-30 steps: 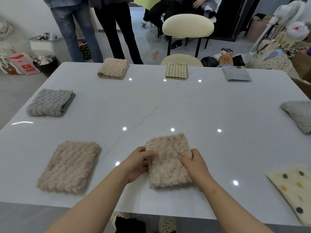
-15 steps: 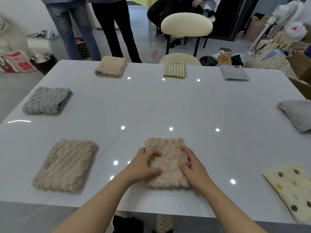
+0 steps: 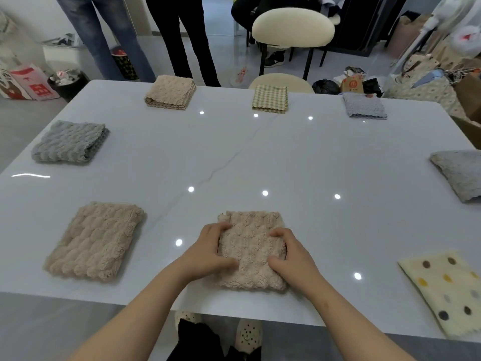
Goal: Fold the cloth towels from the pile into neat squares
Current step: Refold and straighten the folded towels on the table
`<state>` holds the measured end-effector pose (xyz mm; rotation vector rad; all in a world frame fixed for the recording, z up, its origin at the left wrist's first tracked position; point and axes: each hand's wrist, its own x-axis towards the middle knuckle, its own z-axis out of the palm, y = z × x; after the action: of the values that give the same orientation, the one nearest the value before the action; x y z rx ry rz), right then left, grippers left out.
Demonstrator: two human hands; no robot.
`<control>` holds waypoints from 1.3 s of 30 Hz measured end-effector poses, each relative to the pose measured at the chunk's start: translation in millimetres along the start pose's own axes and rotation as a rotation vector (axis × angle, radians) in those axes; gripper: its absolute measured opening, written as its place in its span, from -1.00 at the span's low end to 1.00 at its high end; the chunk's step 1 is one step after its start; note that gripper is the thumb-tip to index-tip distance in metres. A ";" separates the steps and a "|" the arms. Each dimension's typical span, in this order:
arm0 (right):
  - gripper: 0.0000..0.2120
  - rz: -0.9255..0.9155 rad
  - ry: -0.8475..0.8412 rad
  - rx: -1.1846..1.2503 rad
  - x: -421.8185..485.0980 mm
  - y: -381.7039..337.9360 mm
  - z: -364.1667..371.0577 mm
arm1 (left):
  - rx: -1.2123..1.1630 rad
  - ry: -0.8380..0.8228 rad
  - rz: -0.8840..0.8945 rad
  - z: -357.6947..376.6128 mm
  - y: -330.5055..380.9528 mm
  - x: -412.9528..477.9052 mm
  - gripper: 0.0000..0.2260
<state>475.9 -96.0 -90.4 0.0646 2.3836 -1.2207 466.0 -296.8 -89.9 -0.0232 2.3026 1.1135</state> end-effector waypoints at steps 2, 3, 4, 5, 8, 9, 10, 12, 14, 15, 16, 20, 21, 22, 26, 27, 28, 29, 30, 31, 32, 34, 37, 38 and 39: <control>-0.60 0.013 -0.014 -0.018 -1.6 0.0 0.2 | -0.031 0.025 -0.015 2.0 0.4 -0.7 -0.21; -0.60 0.023 -0.020 -0.026 -2.4 -0.3 0.7 | -0.007 0.028 -0.008 2.9 0.1 -1.0 -0.24; -0.60 0.034 -0.022 -0.034 -2.8 -0.2 1.3 | 0.020 0.029 0.002 3.6 -1.1 -0.9 -0.26; -0.60 0.044 -0.022 -0.037 -3.3 -0.2 1.9 | 0.044 0.029 0.008 3.7 -2.2 -1.0 -0.29; -0.60 0.057 -0.016 -0.037 -4.7 -0.2 3.3 | 0.099 0.046 0.010 5.2 -4.2 -0.5 -0.35; -0.60 0.051 -0.005 -0.037 -5.1 -0.2 3.8 | 0.127 0.067 0.005 6.6 -3.3 -0.4 -0.36; -0.60 0.049 0.016 -0.036 -5.6 -0.2 5.3 | 0.165 0.088 0.005 8.3 -1.9 -0.1 -0.36; -0.58 0.051 0.064 -0.037 -6.9 -1.1 7.9 | 0.248 0.138 0.015 11.4 1.9 -0.9 -0.37; -0.56 0.053 0.096 -0.056 -9.9 -1.4 10.7 | 0.338 0.186 0.042 14.6 3.1 -2.8 -0.37; -0.55 0.052 0.115 -0.065 -11.0 -1.7 12.3 | 0.398 0.202 0.065 14.8 1.7 -3.3 -0.37; -0.55 0.047 0.137 -0.082 -12.1 -2.2 13.6 | 0.461 0.213 0.090 14.5 -0.6 -3.5 -0.36; -0.50 0.004 0.173 -0.301 -13.2 -7.7 15.5 | 0.619 0.204 0.162 8.3 -7.8 -3.6 -0.17; -0.48 -0.013 0.159 -0.351 -12.9 -9.0 14.7 | 0.640 0.195 0.176 6.3 -8.3 -3.0 -0.16; -0.45 -0.025 0.142 -0.397 -12.1 -10.1 13.3 | 0.665 0.187 0.192 4.0 -8.2 -2.1 -0.17; -0.35 -0.010 0.087 -0.574 -8.9 -11.3 9.1 | 0.759 0.149 0.241 -4.1 -2.6 1.1 -0.18; -0.33 -0.007 0.082 -0.591 -8.7 -10.7 8.9 | 0.774 0.144 0.240 -4.8 -0.3 1.8 -0.18; -0.32 -0.011 0.081 -0.597 -7.7 -10.0 8.4 | 0.787 0.148 0.238 -5.1 2.2 2.7 -0.19; -0.34 -0.021 0.084 -0.594 -6.6 -9.5 7.3 | 0.799 0.154 0.239 -5.1 5.3 3.3 -0.20; -0.38 -0.039 0.089 -0.583 -5.0 -9.1 4.7 | 0.807 0.166 0.244 -4.2 9.2 4.4 -0.21; -0.45 -0.053 0.096 -0.564 -3.1 -8.6 1.9 | 0.808 0.179 0.253 -3.0 13.5 5.6 -0.23; -0.53 -0.070 0.107 -0.539 -0.9 -7.1 -2.2 | 0.799 0.195 0.263 -1.0 18.1 7.6 -0.26; -0.65 -0.110 0.134 -0.499 3.5 -3.3 -11.1 | 0.766 0.224 0.289 2.8 28.1 12.0 -0.39; -0.70 -0.160 0.136 -0.473 7.1 6.5 -31.0 | 0.718 0.243 0.287 15.9 47.9 18.6 -0.58; -0.70 -0.169 0.129 -0.472 8.1 9.9 -38.6 | 0.701 0.247 0.288 21.2 55.3 21.1 -0.60; -0.70 -0.172 0.122 -0.475 9.2 13.7 -45.4 | 0.691 0.247 0.287 26.4 62.4 23.4 -0.63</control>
<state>454.0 -53.9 -81.8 -0.2260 2.7696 -0.7042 443.4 -231.7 -70.0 0.4692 2.8636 0.3943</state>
